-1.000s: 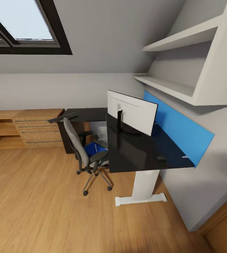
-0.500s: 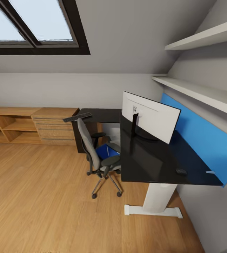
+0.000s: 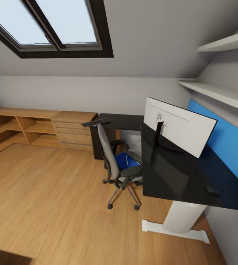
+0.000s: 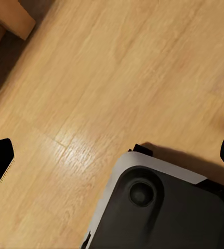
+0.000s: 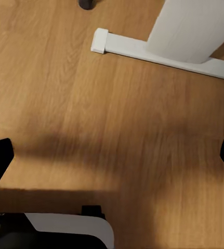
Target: In the bedroom, organize the workspace by keeping the computer under the desk, ensuring the monitor is on the desk, placing the keyboard on the desk next to the monitor, placing the mouse on the desk next to the keyboard, moving the folder from the swivel chair onto the desk next to the mouse, stacking the notebook on top of the folder with the pen on top of the notebook, and positioning the swivel chair next to the desk.
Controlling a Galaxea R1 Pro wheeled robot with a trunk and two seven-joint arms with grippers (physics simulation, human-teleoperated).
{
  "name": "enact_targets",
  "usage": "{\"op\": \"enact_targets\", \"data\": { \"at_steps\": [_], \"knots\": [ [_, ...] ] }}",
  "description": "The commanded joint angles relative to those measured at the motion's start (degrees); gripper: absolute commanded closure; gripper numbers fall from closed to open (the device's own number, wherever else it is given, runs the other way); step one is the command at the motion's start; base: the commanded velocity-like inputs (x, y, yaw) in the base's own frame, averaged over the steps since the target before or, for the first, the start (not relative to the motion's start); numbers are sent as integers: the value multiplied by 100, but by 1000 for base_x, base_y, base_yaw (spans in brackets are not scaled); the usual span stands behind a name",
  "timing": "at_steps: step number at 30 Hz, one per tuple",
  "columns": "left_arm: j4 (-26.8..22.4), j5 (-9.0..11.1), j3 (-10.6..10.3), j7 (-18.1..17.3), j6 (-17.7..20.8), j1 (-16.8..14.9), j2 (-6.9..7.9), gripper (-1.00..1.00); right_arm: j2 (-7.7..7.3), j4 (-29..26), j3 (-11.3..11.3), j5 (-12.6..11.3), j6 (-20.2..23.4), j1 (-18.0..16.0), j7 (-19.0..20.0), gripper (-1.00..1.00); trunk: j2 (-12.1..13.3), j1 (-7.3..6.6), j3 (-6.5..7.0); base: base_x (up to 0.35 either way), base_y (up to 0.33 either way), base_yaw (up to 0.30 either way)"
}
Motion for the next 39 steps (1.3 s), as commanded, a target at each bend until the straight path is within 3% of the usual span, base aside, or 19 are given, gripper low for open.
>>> {"op": "enact_targets", "data": {
  "at_steps": [1, 18, 27, 39],
  "knots": [
    [2, -18, 9, 20, -13, -4, -2, -100, 0, 4, -3, 61, -9, -3, -49, -100, -7, 3, -8, 152, 221, 32],
    [2, -18, 16, 20, -19, -4, -3, -100, -8, 4, -17, 36, -9, -3, -53, -100, -7, 3, 115, 13, 74, -66],
    [2, -22, 12, 20, -37, -4, -4, -100, -9, -4, -28, -178, -9, -3, -52, -100, -7, 3, 175, 49, 73, -203],
    [2, -18, 1, 20, -40, -4, 6, -100, 9, -7, -29, -202, -9, -3, -51, -100, -7, 3, 217, 124, 242, -271]
  ]
}}
